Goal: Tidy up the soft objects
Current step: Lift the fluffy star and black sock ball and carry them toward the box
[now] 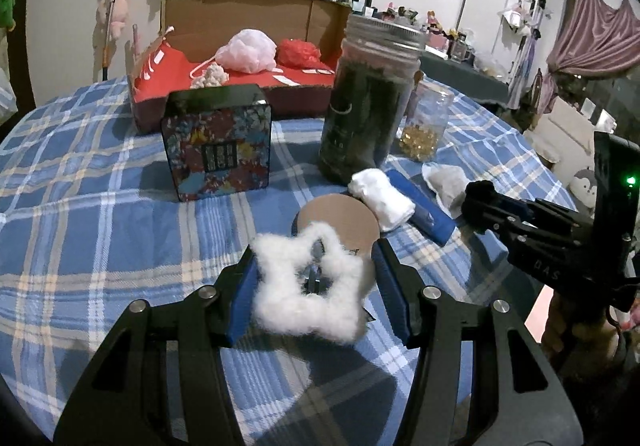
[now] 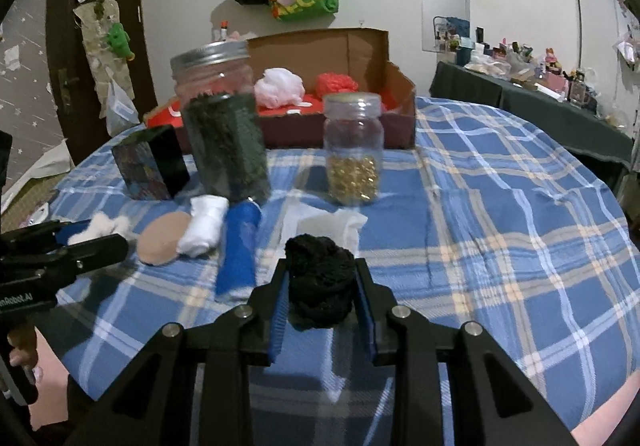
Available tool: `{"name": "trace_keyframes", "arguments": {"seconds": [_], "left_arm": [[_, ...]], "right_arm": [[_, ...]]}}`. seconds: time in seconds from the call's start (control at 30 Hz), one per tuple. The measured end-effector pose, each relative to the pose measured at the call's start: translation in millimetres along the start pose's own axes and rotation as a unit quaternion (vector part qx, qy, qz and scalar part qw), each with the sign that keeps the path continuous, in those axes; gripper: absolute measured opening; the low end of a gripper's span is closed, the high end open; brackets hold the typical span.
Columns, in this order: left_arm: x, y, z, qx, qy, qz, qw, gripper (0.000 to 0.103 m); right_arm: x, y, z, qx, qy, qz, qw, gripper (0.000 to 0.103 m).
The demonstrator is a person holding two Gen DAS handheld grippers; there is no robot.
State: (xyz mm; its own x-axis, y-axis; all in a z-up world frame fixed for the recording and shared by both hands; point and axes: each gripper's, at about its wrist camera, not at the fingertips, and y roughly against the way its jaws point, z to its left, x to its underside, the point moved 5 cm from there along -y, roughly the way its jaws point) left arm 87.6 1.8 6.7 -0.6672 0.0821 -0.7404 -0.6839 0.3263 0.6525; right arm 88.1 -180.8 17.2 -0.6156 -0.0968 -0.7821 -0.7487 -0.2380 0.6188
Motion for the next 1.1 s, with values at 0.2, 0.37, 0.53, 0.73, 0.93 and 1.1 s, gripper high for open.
{"name": "trace_keyframes", "arguments": {"seconds": [0.2,0.37,0.53,0.73,0.93,1.1], "left_arm": [[9.3,-7.0,-3.7,0.005,-0.006,0.011,0.9999,0.058],[11.9,-6.4,-5.7,-0.005,-0.019,0.004,0.9998,0.059],[15.0,-4.9,-6.5,-0.009,-0.025,-0.002,0.9997,0.062],[15.2,-2.2,-9.7,-0.008,-0.031,-0.012,0.9994,0.054],[6.5,5.0,-14.9,-0.001,-0.036,-0.028,0.999,0.053],[5.2,4.9,-18.6,0.005,-0.035,-0.027,0.999,0.053]], "right_arm": [[6.9,3.2,-9.1,0.019,-0.001,-0.002,1.0,0.057],[8.6,5.8,-10.7,0.019,-0.003,-0.01,1.0,0.058],[11.1,5.1,-9.4,0.02,0.001,-0.016,1.0,0.044],[11.7,7.8,-8.2,0.02,0.002,-0.023,1.0,0.032],[2.0,24.2,1.6,0.002,0.009,-0.047,0.999,0.032],[-3.0,26.8,13.1,-0.02,0.016,-0.052,0.998,0.032]]}}
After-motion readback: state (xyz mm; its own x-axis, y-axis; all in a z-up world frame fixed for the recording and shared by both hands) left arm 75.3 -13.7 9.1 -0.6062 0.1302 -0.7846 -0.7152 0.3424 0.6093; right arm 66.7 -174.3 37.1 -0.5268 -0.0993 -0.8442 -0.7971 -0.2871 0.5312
